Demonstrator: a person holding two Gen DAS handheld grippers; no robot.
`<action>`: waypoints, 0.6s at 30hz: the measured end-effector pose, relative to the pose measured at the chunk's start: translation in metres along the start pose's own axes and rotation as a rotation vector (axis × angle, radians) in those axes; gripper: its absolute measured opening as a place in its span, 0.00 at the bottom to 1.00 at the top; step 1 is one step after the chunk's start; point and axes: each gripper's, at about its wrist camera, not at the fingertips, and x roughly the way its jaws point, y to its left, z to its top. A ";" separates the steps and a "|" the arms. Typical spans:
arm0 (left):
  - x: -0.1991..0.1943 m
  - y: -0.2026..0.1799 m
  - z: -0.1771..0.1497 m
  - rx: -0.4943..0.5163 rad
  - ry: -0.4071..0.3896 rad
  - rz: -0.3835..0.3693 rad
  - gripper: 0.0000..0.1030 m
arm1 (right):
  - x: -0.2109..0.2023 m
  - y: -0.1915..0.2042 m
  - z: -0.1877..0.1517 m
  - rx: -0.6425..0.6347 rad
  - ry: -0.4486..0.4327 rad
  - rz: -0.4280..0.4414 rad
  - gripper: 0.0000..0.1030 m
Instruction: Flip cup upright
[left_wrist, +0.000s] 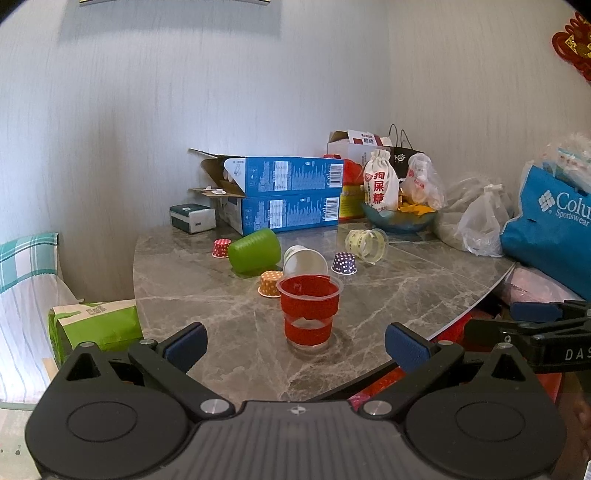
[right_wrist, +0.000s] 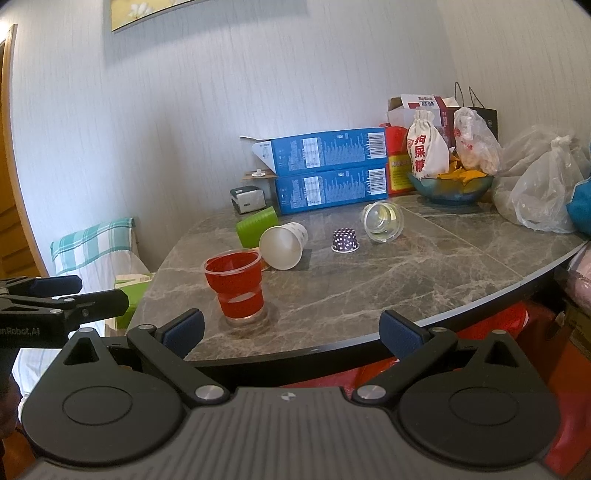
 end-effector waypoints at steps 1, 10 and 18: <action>0.000 0.000 0.000 0.000 0.000 0.000 1.00 | 0.000 -0.001 0.000 0.000 0.000 0.001 0.99; 0.000 -0.001 -0.001 0.003 0.001 -0.003 1.00 | -0.001 -0.002 0.000 0.002 -0.001 0.002 0.99; 0.000 -0.001 -0.001 0.003 0.000 -0.004 1.00 | -0.001 -0.002 0.000 0.002 -0.002 0.001 0.99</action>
